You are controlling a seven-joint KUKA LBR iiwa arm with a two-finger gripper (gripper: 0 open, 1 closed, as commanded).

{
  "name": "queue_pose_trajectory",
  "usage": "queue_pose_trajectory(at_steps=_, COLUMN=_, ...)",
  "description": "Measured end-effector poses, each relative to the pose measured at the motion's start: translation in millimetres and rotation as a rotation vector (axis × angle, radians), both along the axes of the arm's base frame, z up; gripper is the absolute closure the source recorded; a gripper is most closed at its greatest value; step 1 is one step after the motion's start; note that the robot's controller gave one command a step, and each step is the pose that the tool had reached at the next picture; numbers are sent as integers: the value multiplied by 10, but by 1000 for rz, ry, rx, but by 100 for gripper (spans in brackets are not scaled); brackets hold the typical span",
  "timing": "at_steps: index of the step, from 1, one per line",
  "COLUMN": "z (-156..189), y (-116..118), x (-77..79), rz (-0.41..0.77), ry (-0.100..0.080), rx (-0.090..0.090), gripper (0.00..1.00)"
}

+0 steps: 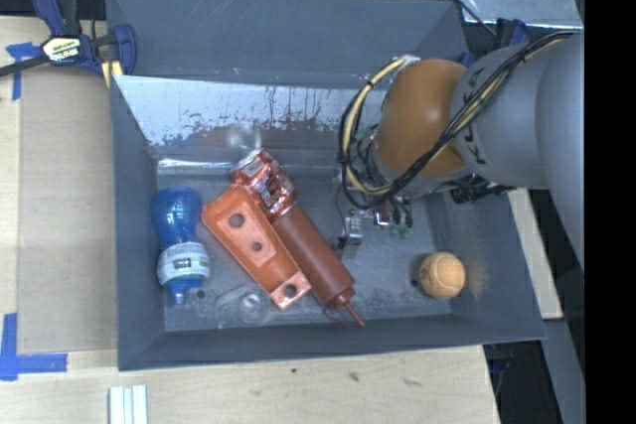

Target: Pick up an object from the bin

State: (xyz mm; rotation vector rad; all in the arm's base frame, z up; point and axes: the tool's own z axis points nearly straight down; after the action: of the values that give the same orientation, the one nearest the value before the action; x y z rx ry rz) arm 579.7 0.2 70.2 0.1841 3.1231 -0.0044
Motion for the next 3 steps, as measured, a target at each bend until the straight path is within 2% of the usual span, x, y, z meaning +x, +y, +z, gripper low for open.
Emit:
queue_pose_trajectory(at_steps=1, z=8, y=395, x=159, rz=-193, ry=-5, rx=2, gripper=0)
queue_pose_trajectory(at_steps=2, z=96, y=542, x=224, rz=-8, ry=-7, rx=0, gripper=0)
queue_pose_trajectory(at_steps=3, z=39, y=1119, x=-9, rz=-147, ry=-19, rx=-2, gripper=0)
